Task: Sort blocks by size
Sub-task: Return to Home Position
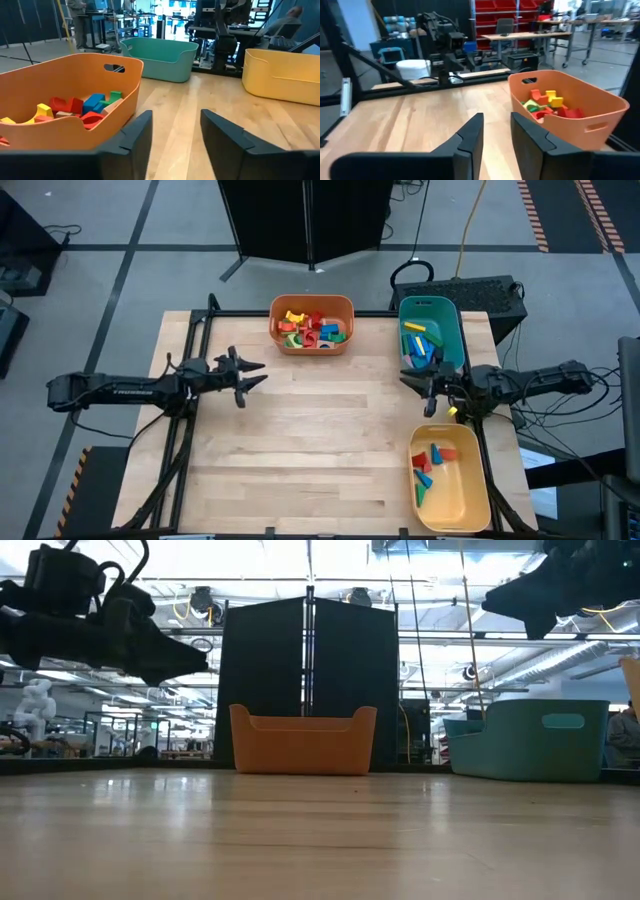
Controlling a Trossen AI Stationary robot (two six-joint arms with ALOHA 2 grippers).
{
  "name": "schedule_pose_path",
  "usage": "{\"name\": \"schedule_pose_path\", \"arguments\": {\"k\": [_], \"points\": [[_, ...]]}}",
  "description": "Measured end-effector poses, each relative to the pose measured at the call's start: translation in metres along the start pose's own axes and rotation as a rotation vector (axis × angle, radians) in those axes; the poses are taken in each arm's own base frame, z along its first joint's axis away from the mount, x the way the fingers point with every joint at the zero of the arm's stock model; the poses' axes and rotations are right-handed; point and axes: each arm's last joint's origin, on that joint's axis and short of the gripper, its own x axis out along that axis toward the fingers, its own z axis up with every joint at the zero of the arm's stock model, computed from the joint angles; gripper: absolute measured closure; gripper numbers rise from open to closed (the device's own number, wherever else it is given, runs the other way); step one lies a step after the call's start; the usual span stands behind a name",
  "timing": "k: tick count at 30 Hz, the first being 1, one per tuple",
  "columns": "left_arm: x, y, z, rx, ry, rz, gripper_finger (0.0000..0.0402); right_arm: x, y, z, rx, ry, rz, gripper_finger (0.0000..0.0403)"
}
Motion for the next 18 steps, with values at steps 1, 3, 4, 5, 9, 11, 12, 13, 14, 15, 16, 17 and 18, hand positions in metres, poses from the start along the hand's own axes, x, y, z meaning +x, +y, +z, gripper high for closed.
{"name": "schedule_pose_path", "arguments": {"k": [1,3,4,5,9,11,12,13,14,15,16,17,18], "points": [[0.000,0.000,0.000,-0.001,0.002,-0.004,0.0244,0.000,0.000,-0.001,0.003,-0.001,0.009,0.0324],[0.000,0.001,0.000,-0.001,0.006,-0.017,0.0265,0.001,-0.001,-0.004,0.000,0.002,0.007,0.0338],[0.000,0.001,0.000,-0.001,0.004,-0.022,0.0274,0.001,-0.002,-0.006,-0.008,0.006,0.011,0.0346],[0.000,0.002,0.000,-0.001,-0.001,-0.020,0.0283,0.001,-0.003,-0.009,-0.015,0.010,0.009,0.0354],[-0.001,0.004,0.002,0.000,-0.013,-0.009,0.0315,0.000,-0.006,-0.021,-0.009,-0.014,0.002,0.0386],[-0.002,0.005,0.003,0.000,-0.020,-0.018,0.0329,-0.004,-0.008,-0.021,0.003,-0.045,0.017,0.0397],[-0.002,0.005,0.003,0.000,-0.025,-0.026,0.0336,-0.006,-0.008,-0.021,0.009,-0.062,0.025,0.0400],[-0.003,0.006,0.004,0.001,-0.029,-0.036,0.0343,-0.008,-0.009,-0.020,0.014,-0.075,0.028,0.0400],[-0.003,0.006,0.004,0.001,-0.030,-0.046,0.0349,-0.011,-0.010,-0.019,0.019,-0.087,0.029,0.0400],[-0.004,0.007,0.004,0.001,-0.030,-0.055,0.0355,-0.013,-0.011,-0.019,0.022,-0.097,0.030,0.0399],[-0.004,0.008,0.004,0.001,-0.031,-0.062,0.0360,-0.015,-0.011,-0.018,0.027,-0.110,0.033,0.0400],[-0.005,0.008,0.005,0.001,-0.030,-0.067,0.0366,-0.017,-0.012,-0.017,0.031,-0.121,0.037,0.0400],[-0.005,0.009,0.004,0.000,-0.025,-0.072,0.0371,-0.019,-0.013,-0.017,0.032,-0.125,0.041,0.0401]]}}
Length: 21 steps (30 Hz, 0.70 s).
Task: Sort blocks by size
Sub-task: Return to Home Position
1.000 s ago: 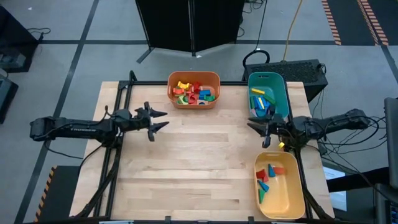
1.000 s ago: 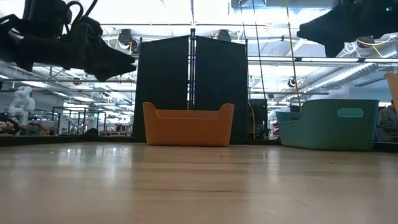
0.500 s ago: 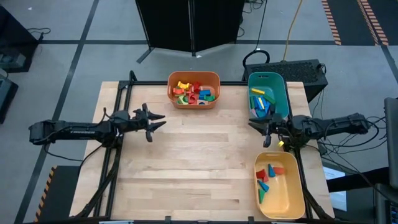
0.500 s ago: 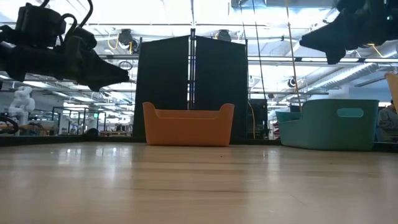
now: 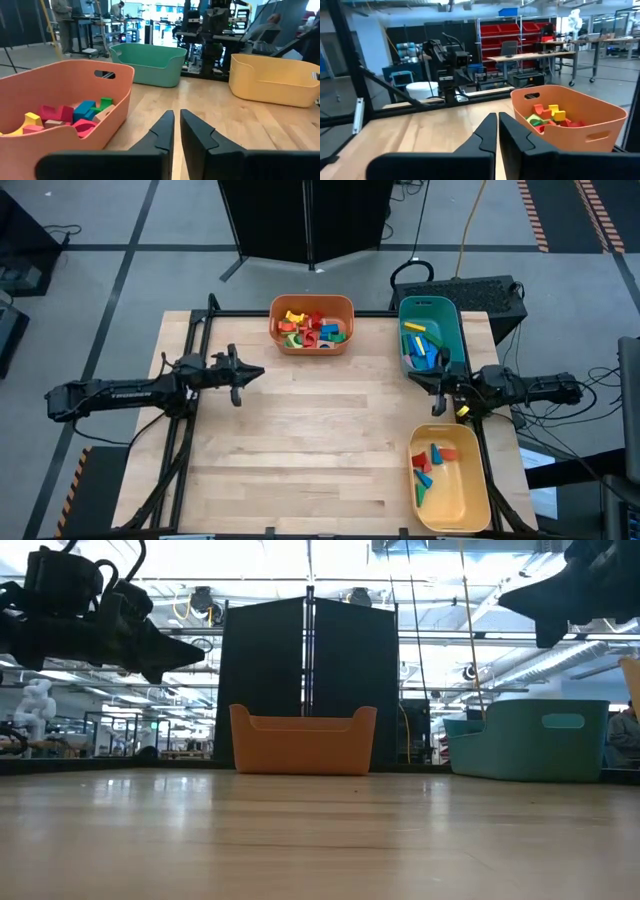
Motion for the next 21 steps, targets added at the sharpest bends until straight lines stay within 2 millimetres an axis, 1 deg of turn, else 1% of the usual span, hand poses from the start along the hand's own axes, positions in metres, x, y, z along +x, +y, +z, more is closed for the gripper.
{"name": "schedule_pose_path", "arguments": {"k": [8,13,17,21], "points": [[-0.004,0.002,0.003,0.004,-0.021,-0.044,0.0398,-0.009,-0.003,-0.004,0.023,0.030,0.008,0.0402],[-0.007,0.005,0.007,0.011,-0.052,-0.053,0.0401,-0.009,-0.003,-0.005,0.032,0.033,0.006,0.0402],[-0.009,0.008,0.007,-0.002,-0.052,-0.057,0.0401,-0.009,-0.004,-0.008,0.056,0.063,0.001,0.0403],[-0.011,0.010,0.006,-0.010,-0.040,-0.061,0.0401,-0.009,-0.003,-0.007,0.063,0.055,0.001,0.0403]]}}
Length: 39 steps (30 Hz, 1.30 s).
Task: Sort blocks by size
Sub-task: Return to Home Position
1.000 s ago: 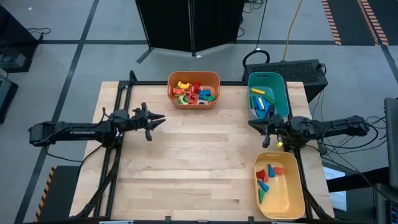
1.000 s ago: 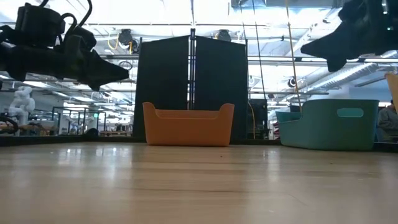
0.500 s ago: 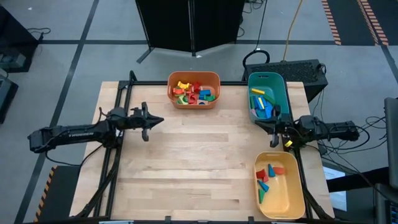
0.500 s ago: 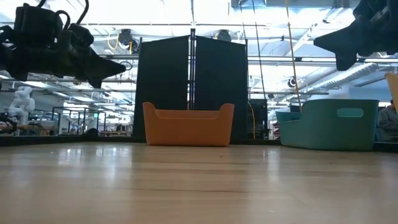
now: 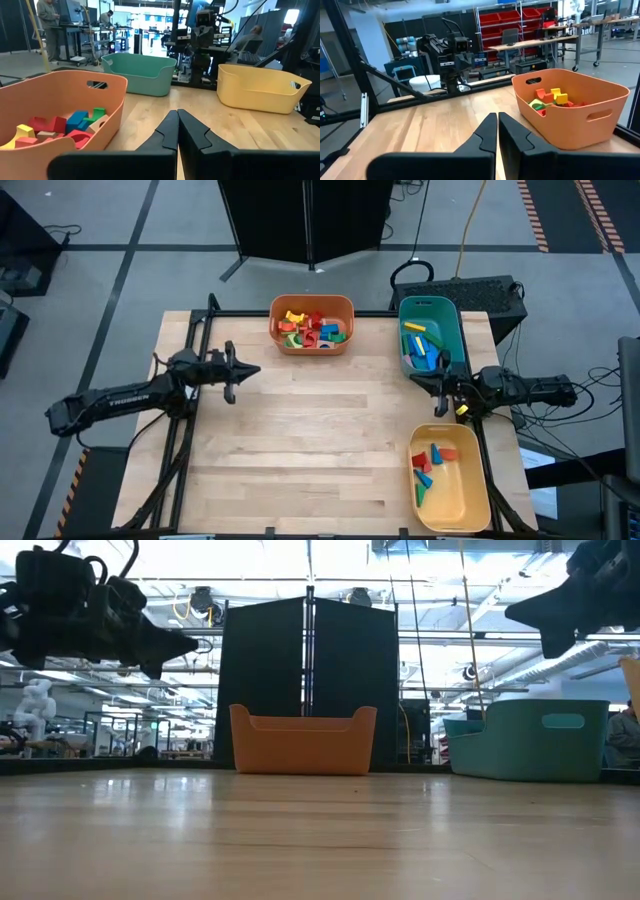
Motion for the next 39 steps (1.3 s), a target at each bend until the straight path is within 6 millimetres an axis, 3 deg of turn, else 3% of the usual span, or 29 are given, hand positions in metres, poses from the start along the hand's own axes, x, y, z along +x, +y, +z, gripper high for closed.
{"name": "schedule_pose_path", "arguments": {"k": [11,22,28,39], "points": [[-0.005,0.003,0.004,-0.012,-0.029,-0.045,0.0401,0.010,-0.003,-0.029,0.040,-0.010,-0.017,0.0403],[-0.011,0.006,0.004,-0.079,-0.010,-0.110,0.0402,0.010,-0.003,-0.029,-0.004,-0.013,-0.017,0.0403],[-0.011,0.008,0.005,-0.112,-0.019,-0.056,0.0402,0.010,-0.003,-0.031,-0.005,0.002,-0.015,0.0403],[-0.019,0.002,0.018,-0.168,-0.132,-0.076,0.0402,0.010,-0.002,-0.029,0.009,-0.010,0.010,0.0403]]}}
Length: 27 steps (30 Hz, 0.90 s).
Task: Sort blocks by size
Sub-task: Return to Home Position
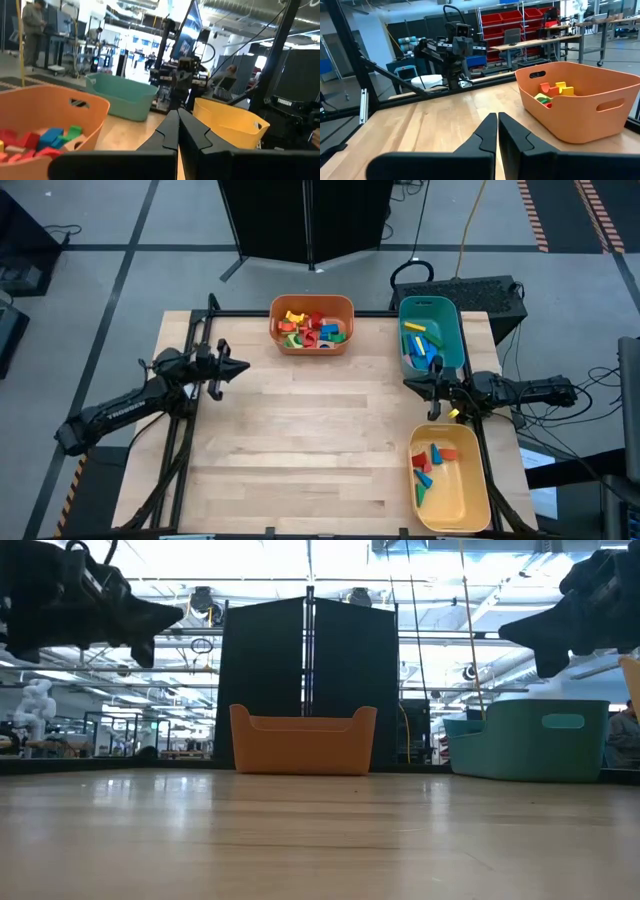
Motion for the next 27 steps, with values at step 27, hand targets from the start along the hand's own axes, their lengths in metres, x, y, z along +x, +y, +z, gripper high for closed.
{"name": "schedule_pose_path", "arguments": {"k": [27], "points": [[-0.001,-0.033,-0.012,0.003,-0.004,0.056,0.0402,0.000,0.001,-0.001,-0.022,0.015,0.024,0.0403]]}}
